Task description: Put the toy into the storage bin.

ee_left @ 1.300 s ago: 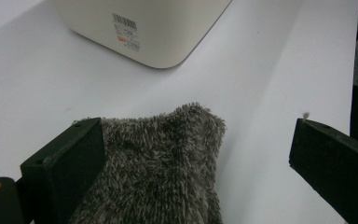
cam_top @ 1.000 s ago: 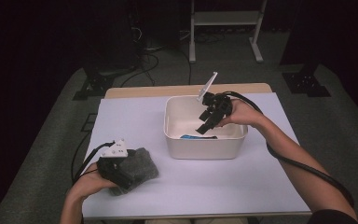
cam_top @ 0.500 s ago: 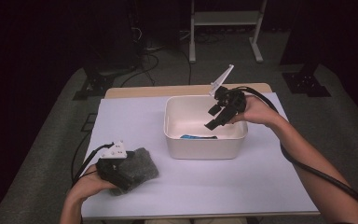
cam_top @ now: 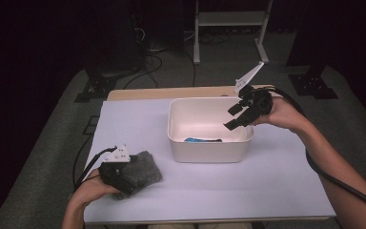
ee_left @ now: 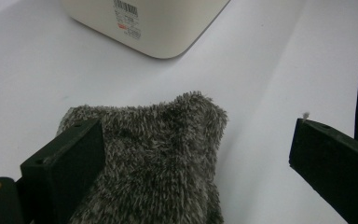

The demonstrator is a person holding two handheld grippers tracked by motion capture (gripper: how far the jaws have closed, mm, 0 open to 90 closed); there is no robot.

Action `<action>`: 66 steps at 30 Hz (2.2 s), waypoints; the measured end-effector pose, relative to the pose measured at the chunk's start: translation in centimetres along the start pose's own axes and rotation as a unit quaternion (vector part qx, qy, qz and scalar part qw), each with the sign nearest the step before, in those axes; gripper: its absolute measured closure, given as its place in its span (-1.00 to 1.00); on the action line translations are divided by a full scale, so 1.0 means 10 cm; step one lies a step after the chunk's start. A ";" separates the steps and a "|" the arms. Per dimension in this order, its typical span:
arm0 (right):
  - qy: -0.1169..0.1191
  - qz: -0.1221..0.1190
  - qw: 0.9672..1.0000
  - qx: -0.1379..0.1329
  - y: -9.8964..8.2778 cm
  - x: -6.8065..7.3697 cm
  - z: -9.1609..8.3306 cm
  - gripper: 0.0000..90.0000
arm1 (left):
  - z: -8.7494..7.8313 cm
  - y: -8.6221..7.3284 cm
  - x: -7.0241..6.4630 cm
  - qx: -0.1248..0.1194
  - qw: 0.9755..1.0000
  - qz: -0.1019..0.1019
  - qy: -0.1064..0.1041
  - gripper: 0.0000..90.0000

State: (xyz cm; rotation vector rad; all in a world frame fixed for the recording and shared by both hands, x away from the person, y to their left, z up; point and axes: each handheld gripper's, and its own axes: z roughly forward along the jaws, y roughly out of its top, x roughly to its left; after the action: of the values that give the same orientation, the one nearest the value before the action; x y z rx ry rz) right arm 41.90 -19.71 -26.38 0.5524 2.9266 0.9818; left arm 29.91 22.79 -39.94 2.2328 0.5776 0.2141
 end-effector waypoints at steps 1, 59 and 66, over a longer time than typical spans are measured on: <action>-0.001 0.002 1.000 -0.001 -0.02 0.00 -0.02 -0.32 | 0.00 0.00 0.00 0.000 1.000 0.001 0.000 -0.93; -0.014 0.064 0.997 -0.049 -1.18 0.13 -0.23 -0.48 | 0.09 -0.01 -0.03 0.009 1.000 -0.002 0.003 -0.93; -0.013 0.073 0.996 -0.054 -1.33 0.12 -0.16 -0.52 | 0.10 -0.01 -0.03 0.012 1.000 0.000 0.002 -0.93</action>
State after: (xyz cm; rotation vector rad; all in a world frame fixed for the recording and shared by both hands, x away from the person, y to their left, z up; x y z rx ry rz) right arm 36.28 -30.07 -32.76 0.7757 2.8218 1.1309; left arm 29.94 22.04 -40.62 2.2569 0.5846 0.2122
